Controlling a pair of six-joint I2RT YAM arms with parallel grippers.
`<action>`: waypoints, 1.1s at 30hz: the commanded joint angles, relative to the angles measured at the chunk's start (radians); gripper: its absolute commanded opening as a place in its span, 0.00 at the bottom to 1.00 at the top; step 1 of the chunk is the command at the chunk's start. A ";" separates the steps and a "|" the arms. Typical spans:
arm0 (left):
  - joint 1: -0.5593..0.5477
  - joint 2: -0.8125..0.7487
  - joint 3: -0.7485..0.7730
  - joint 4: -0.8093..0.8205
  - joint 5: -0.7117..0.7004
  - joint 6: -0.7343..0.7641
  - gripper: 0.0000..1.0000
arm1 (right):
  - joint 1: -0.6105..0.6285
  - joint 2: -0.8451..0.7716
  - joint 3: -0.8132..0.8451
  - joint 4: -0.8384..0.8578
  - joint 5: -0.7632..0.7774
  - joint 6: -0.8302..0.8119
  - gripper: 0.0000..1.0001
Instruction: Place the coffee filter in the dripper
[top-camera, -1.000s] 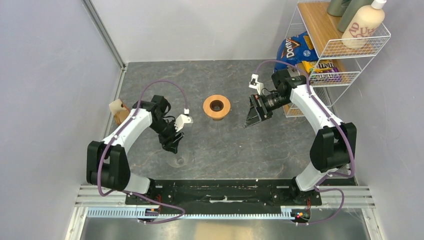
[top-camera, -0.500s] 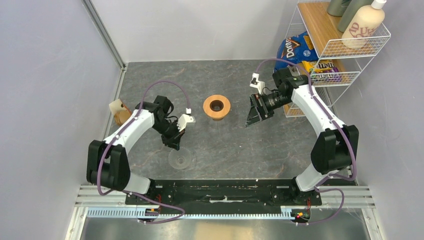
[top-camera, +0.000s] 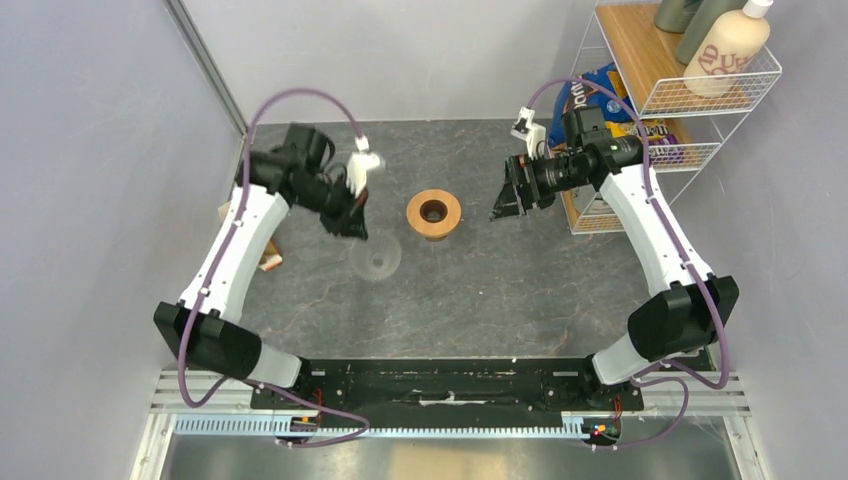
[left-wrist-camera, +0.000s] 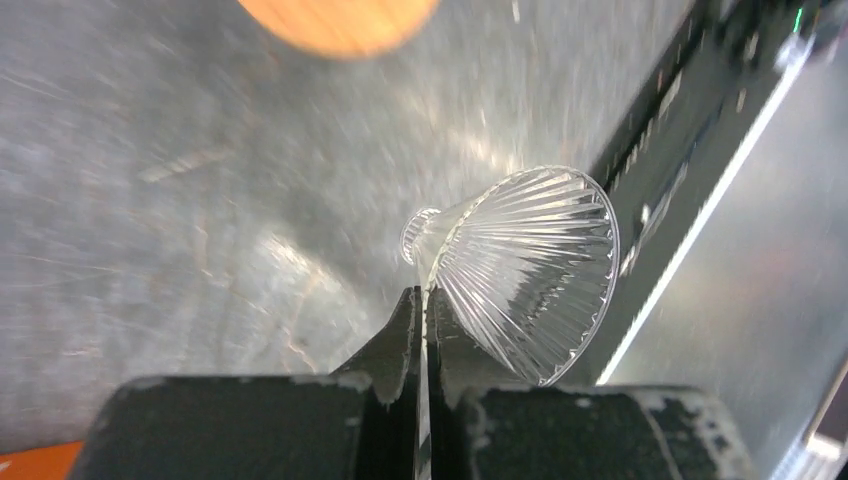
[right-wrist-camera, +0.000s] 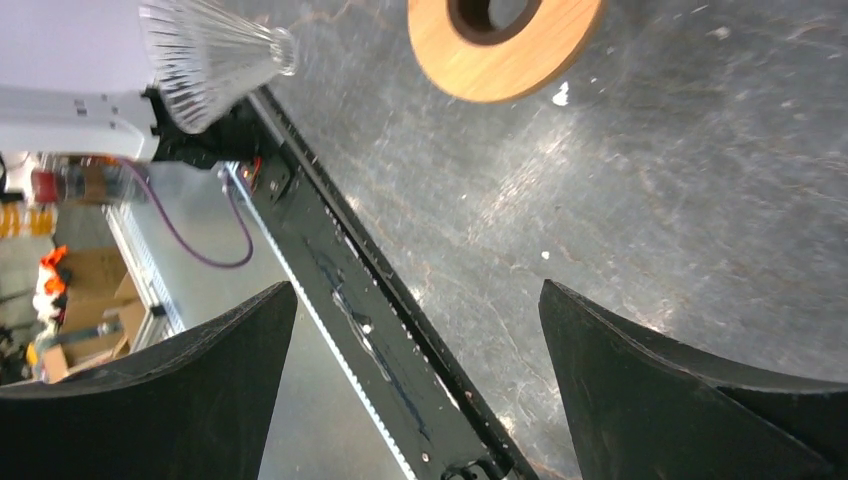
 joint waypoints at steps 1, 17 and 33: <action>-0.017 0.105 0.345 -0.068 -0.014 -0.367 0.02 | 0.001 -0.048 0.109 0.103 0.157 0.181 0.99; -0.092 0.374 0.549 0.213 -0.174 -0.968 0.02 | 0.003 -0.169 0.097 0.319 0.398 0.176 0.99; -0.113 0.458 0.520 0.299 -0.133 -0.953 0.02 | 0.002 -0.226 0.010 0.339 0.294 0.136 0.99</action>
